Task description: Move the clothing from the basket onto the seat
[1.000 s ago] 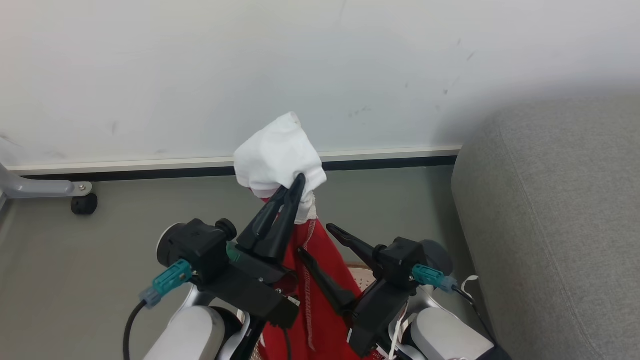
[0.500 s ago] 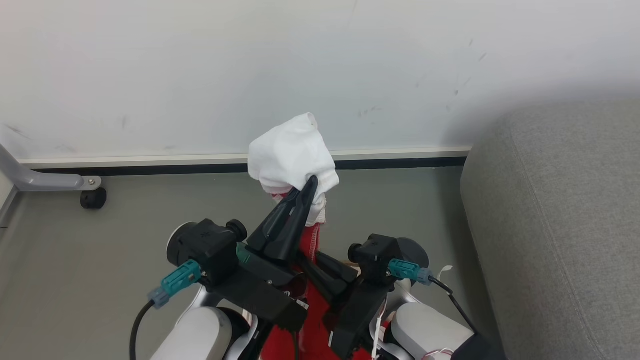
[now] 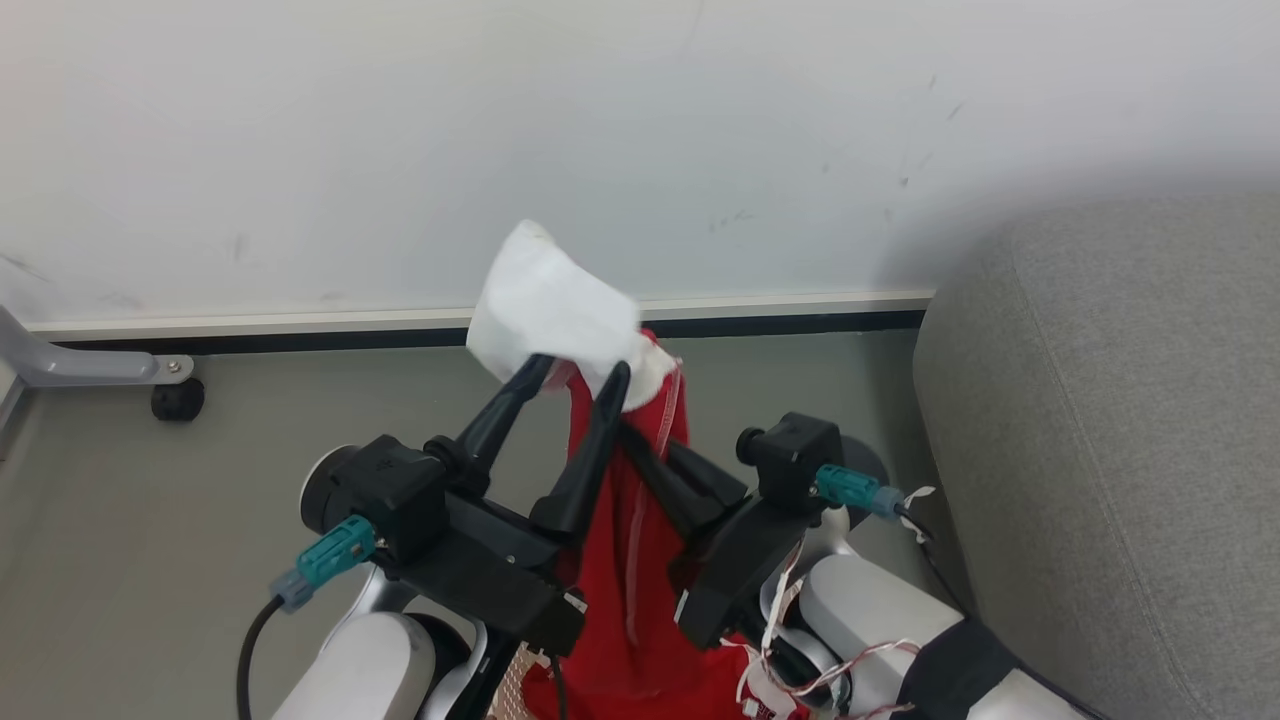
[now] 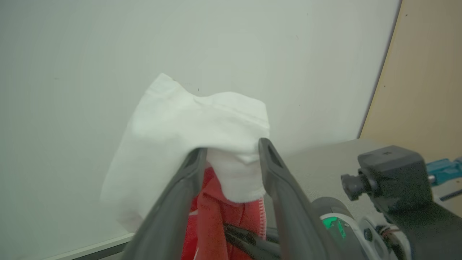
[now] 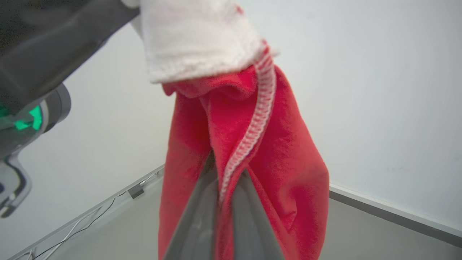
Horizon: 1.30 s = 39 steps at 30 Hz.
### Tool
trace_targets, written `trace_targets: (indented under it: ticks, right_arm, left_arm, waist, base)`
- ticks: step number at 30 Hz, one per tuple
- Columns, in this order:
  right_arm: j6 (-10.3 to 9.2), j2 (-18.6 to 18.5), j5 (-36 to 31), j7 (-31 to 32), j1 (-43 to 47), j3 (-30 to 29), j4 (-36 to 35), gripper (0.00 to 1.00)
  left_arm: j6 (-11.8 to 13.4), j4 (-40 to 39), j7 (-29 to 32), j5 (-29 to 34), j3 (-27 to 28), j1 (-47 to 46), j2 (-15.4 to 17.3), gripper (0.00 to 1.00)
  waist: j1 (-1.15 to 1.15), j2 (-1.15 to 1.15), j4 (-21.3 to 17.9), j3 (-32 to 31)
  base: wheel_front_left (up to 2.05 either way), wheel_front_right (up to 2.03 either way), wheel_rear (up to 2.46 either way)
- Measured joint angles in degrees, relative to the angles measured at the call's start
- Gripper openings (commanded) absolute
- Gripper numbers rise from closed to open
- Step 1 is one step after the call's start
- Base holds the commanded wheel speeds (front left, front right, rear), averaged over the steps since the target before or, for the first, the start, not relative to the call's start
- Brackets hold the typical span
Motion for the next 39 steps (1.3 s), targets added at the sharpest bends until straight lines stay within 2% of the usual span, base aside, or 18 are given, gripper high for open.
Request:
trace_targets:
  ticks: [11,25,39]
  right_arm:
    - [-0.46,-0.01,1.63,-2.02,-3.05,-4.64,5.10,0.00]
    - [-0.46,-0.46,2.02,-2.83,-3.11,-7.00,8.51,0.00]
    - [-0.38,-0.86,1.96,-3.27,-3.19,-8.59,9.72,0.00]
  left_arm:
    - [-0.05,0.48,1.33,1.67,-1.69,2.69,2.48,1.00]
    - [-1.10,1.86,2.91,2.99,-5.89,6.56,3.88,1.00]
    - [-1.01,1.54,3.32,5.21,-5.86,7.70,6.27,1.00]
  waist:
    - [0.00,0.00,-0.58,-0.14]
    - [0.00,0.00,-1.66,0.23]
    - [0.00,0.00,-5.36,1.66]
  base:
    - [0.00,0.00,0.00]
    - [0.00,0.00,0.00]
    - [0.00,0.00,0.00]
